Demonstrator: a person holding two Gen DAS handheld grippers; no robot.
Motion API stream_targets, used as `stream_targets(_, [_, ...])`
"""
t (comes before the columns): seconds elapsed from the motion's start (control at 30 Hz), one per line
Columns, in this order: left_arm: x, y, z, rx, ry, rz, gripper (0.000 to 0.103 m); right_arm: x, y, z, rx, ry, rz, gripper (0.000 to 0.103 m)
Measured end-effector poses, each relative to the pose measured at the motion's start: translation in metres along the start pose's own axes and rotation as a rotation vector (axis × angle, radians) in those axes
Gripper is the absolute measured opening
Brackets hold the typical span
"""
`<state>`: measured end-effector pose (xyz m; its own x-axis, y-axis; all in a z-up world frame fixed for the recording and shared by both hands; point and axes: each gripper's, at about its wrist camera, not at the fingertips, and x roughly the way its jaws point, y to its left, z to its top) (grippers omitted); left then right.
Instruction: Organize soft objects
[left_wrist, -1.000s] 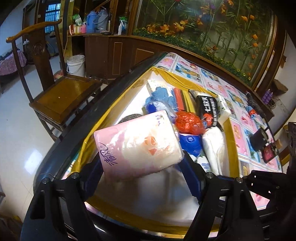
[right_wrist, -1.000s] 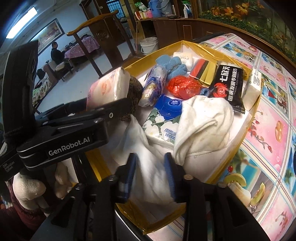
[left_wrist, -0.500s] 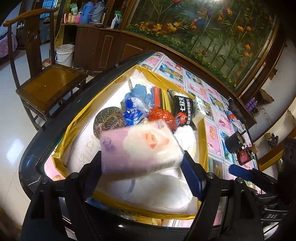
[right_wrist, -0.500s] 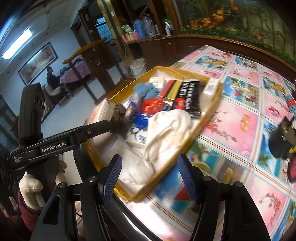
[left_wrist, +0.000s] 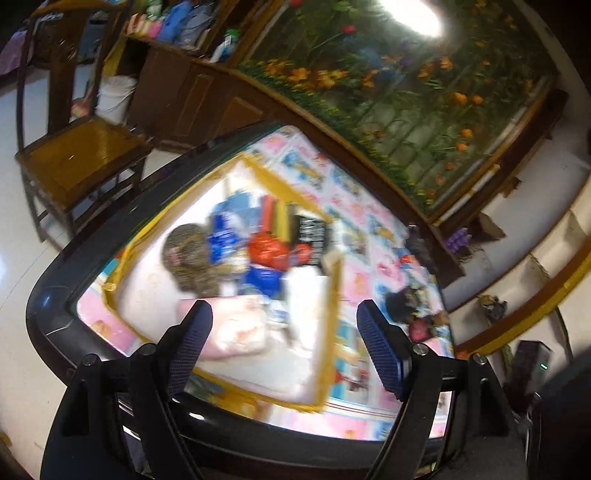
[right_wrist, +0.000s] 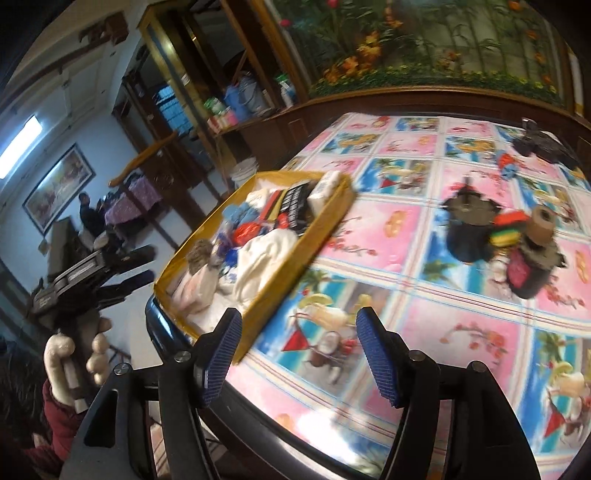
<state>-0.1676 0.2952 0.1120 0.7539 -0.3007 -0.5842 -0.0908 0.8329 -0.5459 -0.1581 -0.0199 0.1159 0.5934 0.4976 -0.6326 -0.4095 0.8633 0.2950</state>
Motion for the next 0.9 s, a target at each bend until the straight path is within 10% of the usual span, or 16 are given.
stream_targets(0.33, [-0.104,-0.152,0.021,0.375,-0.199,-0.115,0.081,-0.159,-0.069,0.018,0.060,-0.233,-0.246,0.076])
stream_targets(0.6, [-0.097,-0.221,0.093,0.471,-0.143,-0.096,0.081,-0.274,-0.089,0.080,0.059,-0.405,-0.360,0.089])
stream_targets(0.73, [-0.058,-0.231,0.103,0.516,-0.118,-0.054,0.084,-0.257,-0.094,0.109,0.018,-0.335,-0.432,0.098])
stream_targets(0.9, [0.042,-0.216,0.095,0.471,0.108,-0.057,0.084,-0.162,-0.148,0.115,0.133,-0.112,-0.334,0.095])
